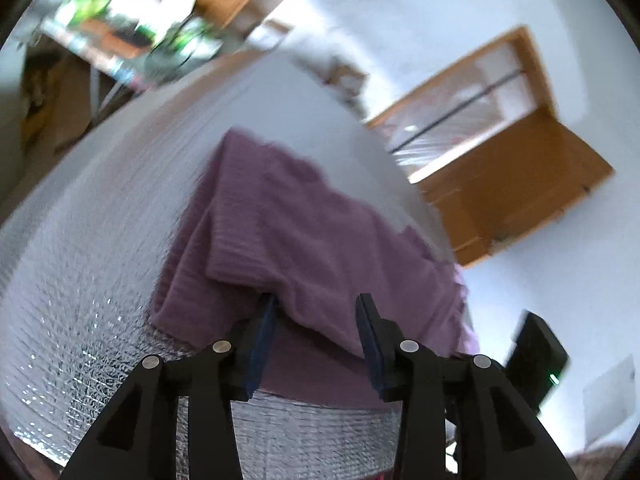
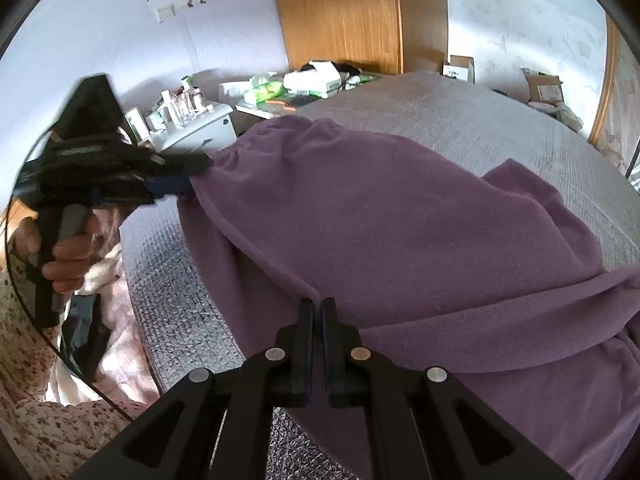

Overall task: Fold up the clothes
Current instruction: 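Lift the sweater with both grippers and fold it over toward the collar, then release the folded sweater with both grippers and pull them back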

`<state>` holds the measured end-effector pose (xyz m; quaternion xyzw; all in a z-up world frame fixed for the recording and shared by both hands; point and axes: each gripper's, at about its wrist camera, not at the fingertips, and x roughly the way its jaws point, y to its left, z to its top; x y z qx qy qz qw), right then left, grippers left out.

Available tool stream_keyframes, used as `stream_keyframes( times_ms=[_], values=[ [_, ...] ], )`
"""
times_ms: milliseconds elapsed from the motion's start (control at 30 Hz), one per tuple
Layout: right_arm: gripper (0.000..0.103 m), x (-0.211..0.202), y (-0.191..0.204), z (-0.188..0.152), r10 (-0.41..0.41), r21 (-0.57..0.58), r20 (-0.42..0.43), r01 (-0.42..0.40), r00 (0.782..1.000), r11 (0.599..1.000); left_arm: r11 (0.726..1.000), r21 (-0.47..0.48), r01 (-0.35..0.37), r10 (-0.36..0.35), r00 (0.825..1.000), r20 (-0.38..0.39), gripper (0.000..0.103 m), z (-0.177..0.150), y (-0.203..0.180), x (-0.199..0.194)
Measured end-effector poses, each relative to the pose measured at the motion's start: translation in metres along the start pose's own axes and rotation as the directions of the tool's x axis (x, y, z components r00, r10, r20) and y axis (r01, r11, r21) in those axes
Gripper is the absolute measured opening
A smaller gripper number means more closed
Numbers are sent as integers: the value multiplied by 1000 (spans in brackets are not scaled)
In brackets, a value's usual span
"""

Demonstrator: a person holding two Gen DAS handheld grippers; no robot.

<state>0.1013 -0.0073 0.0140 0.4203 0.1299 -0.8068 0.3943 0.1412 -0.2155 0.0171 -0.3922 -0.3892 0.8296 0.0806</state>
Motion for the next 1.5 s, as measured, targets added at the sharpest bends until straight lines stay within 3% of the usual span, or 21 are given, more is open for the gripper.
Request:
stream_keyframes(
  times_ms=[133, 300, 367, 433, 533, 833, 967, 1100, 1300, 1500],
  values=[
    [4, -12, 1, 3, 5, -5, 52, -5, 999, 1000, 998, -60, 24, -24, 1000, -10, 43, 4, 1, 6],
    [4, -25, 8, 8, -11, -37, 103, 15, 995, 999, 994, -98, 43, -40, 998, 39, 41, 19, -6, 2],
    [4, -30, 10, 11, -17, -46, 123, 23, 992, 999, 996, -82, 31, -27, 998, 54, 38, 22, -14, 1],
    [4, -37, 12, 14, -29, -59, 144, 37, 989, 998, 998, -63, 20, -15, 997, 78, 21, 26, -22, -2],
    [4, -48, 15, 18, -44, -79, 175, 59, 984, 995, 999, -43, 28, -23, 993, 119, 11, 31, -33, -11],
    [4, -79, 23, 30, -77, -137, 263, 117, 962, 984, 998, 55, 10, -21, 979, 201, 9, 33, -57, -45],
    [4, -71, 26, 25, -40, -173, 207, 77, 978, 982, 999, 39, -32, 24, 982, 185, 9, 22, -45, -47],
    [4, -43, 25, 13, 10, -187, 98, 8, 995, 982, 995, -7, -95, 95, 985, 142, 9, 15, -22, -37],
    [4, -10, 15, 2, 91, -120, -1, -90, 996, 989, 983, -48, -177, 181, 979, 94, 9, 11, -2, -23],
    [6, 10, 10, -5, 114, -78, -61, -119, 992, 990, 973, -78, -217, 222, 973, 64, 10, 7, 9, -18]
  ],
)
